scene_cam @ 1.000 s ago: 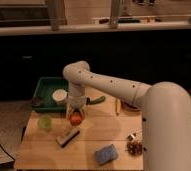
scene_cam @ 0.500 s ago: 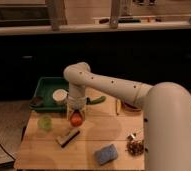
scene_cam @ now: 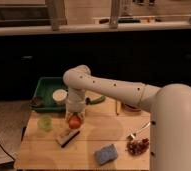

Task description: Place apple in plastic cup

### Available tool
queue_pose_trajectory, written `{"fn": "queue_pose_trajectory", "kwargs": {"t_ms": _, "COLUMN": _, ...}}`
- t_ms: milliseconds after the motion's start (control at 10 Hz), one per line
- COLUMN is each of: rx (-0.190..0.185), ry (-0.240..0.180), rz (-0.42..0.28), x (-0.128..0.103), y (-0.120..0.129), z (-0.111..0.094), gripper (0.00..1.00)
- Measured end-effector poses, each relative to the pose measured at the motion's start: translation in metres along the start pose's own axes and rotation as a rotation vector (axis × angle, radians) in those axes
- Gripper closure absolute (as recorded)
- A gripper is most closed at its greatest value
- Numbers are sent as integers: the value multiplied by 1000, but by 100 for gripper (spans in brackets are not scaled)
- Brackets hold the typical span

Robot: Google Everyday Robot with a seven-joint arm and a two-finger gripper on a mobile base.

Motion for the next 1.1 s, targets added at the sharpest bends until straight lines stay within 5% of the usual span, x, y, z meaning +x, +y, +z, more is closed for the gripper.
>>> {"fn": "queue_pose_trajectory", "kwargs": {"t_ms": 1100, "rx": -77, "ry": 8, "rz": -133, "x": 23, "y": -53, "z": -22, "gripper": 100}}
